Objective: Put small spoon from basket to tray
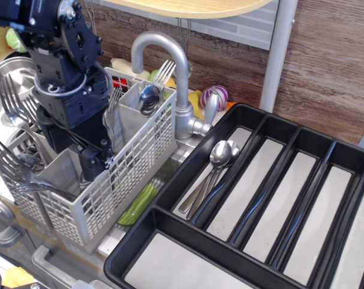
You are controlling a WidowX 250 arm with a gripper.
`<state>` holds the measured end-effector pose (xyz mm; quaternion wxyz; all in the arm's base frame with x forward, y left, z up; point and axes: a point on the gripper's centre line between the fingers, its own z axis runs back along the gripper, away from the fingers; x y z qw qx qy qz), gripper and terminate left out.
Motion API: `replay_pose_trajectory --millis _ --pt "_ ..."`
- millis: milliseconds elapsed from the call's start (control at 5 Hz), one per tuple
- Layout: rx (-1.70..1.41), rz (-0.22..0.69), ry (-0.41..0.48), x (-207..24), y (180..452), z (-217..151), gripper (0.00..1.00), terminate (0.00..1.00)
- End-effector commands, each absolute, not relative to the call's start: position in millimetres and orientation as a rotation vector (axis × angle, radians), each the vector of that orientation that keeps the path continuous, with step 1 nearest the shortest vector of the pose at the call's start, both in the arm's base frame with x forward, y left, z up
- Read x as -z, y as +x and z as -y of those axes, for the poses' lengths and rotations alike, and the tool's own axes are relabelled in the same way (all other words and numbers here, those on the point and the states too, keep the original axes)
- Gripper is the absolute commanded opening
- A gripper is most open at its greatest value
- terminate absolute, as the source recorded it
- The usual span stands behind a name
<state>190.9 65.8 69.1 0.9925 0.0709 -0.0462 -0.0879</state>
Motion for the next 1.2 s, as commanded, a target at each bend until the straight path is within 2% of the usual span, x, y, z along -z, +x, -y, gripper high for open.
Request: replay_pose_trajectory --millis 0,400,1000 --pt "0.176 0.093 0.142 -69.1 190.9 -65.8 1.00 0.00" --pt "0.046 0.127 0.076 -42.0 189.7 -82.5 1.00 0.00" --pt "-0.008 0.201 0.094 -24.2 192.9 -81.2 1.00 0.00"
